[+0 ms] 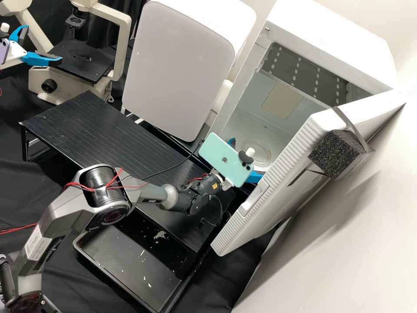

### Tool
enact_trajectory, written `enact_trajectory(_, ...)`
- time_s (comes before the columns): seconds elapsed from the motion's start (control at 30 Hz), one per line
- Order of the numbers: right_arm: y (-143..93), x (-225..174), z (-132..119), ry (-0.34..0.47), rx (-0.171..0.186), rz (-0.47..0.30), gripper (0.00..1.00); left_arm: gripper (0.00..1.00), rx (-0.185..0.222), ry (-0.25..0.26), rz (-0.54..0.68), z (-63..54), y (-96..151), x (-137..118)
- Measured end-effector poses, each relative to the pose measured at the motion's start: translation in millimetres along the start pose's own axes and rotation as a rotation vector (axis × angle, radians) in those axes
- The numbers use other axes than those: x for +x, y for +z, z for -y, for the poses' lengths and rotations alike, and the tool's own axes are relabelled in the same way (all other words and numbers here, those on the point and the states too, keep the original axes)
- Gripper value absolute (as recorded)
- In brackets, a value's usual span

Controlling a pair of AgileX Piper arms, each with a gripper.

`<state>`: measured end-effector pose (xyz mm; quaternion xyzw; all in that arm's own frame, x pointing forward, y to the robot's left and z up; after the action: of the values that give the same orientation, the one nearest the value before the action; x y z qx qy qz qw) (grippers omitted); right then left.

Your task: Take the petri dish out of the incubator

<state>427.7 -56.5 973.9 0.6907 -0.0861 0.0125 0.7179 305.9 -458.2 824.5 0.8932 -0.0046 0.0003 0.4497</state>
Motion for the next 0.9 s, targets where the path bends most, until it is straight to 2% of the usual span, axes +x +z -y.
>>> enact_trajectory(0.13,3,5,1,-0.005,0.02,0.009,1.0,1.0,0.0,0.0,0.0,0.0,0,0)
enact_trajectory(0.3,6,8,-2,-0.01,0.018,0.019,1.0,1.0,0.0,0.0,0.0,0.0,0,0)
enact_trajectory(0.47,4,12,-4,-0.024,-0.007,0.022,1.0,1.0,0.0,0.0,0.0,0.0,0,0)
enact_trajectory(0.53,5,15,-5,-0.026,0.001,0.019,1.0,1.0,0.0,0.0,0.0,0.0,0,0)
enact_trajectory(0.83,2,21,-7,-0.059,-0.018,0.019,1.0,1.0,0.0,0.0,0.0,0.0,0,0)
enact_trajectory(0.9,2,22,-6,-0.063,-0.012,0.016,1.0,1.0,0.0,0.0,0.0,0.0,0,0)
